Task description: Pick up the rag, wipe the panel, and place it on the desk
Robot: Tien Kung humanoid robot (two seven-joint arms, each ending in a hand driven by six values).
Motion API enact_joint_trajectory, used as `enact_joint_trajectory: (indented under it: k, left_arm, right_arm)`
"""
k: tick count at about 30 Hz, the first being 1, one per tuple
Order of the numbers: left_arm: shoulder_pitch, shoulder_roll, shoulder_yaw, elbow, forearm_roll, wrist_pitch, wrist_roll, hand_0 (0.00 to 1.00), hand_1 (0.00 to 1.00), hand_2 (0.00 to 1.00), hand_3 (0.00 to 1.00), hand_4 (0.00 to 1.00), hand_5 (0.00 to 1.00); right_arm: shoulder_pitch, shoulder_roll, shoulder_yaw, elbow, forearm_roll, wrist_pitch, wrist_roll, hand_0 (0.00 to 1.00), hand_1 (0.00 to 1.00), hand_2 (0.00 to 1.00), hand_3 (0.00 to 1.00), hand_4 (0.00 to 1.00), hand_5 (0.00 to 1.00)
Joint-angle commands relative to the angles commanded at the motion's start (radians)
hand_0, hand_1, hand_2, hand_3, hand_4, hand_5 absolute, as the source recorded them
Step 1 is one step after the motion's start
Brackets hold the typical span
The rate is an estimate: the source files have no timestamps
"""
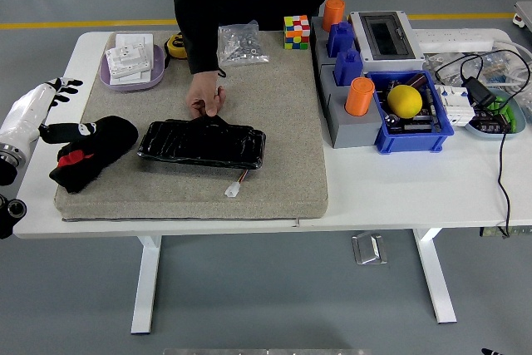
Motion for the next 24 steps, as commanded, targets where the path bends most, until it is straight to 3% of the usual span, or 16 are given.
enact_joint_trajectory:
  k: [24]
  left_arm:
    - [-0.017,-0.088,0.073,0.108,-0.039,0.013,-0.001,0.717,0.773,0.833,0.844,0.938,0.307]
  right_arm:
    - [-0.003,0.0,-0.004,-0.002,0.001,0.0,0.0,0.786,0.648,0.716,0.655,0.998,0.526]
